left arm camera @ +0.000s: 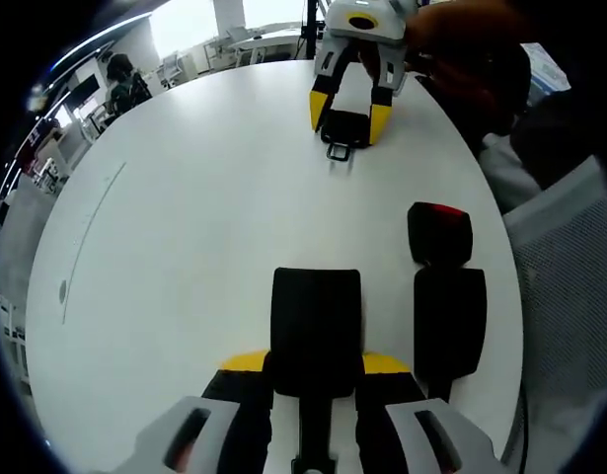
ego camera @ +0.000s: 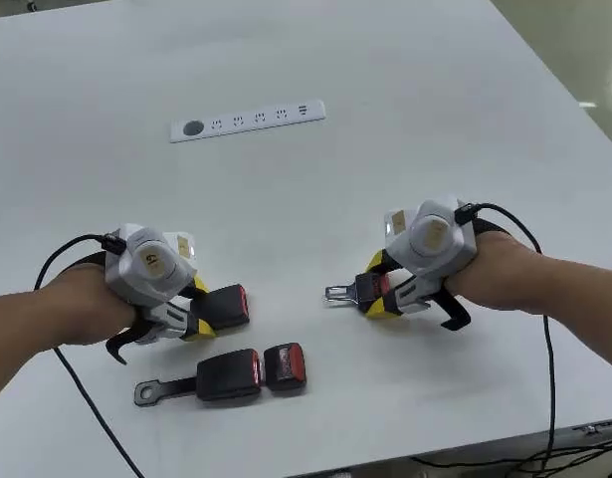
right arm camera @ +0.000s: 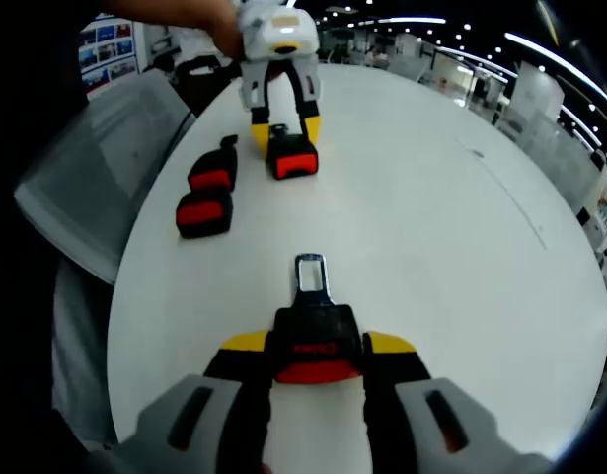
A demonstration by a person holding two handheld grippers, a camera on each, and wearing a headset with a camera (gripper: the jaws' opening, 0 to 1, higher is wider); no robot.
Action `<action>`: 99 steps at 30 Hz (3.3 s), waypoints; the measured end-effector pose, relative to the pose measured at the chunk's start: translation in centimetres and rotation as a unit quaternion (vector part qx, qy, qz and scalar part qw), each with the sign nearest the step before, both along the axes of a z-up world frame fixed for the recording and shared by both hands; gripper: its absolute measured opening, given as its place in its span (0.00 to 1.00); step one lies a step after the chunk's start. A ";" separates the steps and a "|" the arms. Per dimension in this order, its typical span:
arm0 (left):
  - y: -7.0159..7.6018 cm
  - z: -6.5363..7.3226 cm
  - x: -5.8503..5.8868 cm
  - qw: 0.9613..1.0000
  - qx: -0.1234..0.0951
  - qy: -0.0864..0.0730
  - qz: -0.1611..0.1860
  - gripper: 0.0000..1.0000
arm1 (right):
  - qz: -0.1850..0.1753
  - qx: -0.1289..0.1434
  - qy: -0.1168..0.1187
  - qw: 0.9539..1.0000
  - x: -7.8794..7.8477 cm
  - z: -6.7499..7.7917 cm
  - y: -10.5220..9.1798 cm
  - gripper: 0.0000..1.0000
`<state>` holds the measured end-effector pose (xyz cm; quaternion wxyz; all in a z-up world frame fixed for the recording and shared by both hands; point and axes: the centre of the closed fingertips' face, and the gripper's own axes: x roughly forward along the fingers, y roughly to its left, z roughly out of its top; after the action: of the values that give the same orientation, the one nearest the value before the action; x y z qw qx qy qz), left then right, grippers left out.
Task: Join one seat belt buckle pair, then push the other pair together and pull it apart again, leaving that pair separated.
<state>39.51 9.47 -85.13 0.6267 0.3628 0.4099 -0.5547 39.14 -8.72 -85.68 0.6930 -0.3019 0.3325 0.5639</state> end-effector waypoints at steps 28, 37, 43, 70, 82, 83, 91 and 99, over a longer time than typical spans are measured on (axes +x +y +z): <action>0.2 -0.4 0.1 0.999 0.035 0.002 -0.017 0.32 | 0.024 0.032 -0.022 0.999 0.9 0.4 10.0 0.34; 0.3 -0.6 0.2 0.999 0.041 0.002 -0.035 0.32 | 0.042 0.050 -0.008 0.998 0.5 0.3 11.5 0.34; 0.3 -0.7 0.1 0.998 0.039 0.001 -0.040 0.31 | 0.050 0.047 -0.005 0.998 0.7 0.3 11.3 0.32; 0.2 -0.7 -0.1 0.998 0.047 0.001 -0.045 0.32 | 0.050 0.019 -0.007 0.999 0.5 0.2 11.1 0.33; 0.0 -0.7 -0.2 0.997 0.053 0.000 -0.048 0.32 | 0.036 0.010 -0.008 0.999 0.8 0.1 6.9 0.35; 0.0 -0.7 -0.2 0.997 0.054 0.000 -0.047 0.32 | 0.034 0.008 -0.008 0.999 0.8 0.1 6.4 0.35; 0.0 -0.7 -0.1 0.998 0.058 0.001 -0.038 0.32 | 0.036 -0.019 -0.009 0.999 -0.2 0.0 2.3 0.35; -0.1 -0.6 -0.4 0.998 0.057 0.002 -0.021 0.33 | 0.016 -0.045 -0.008 0.999 -0.5 -0.1 -1.6 0.36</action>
<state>39.12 9.41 -85.71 0.5922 0.4059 0.4342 -0.5441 38.67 -10.27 -85.82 0.6719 -0.3426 0.3472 0.5573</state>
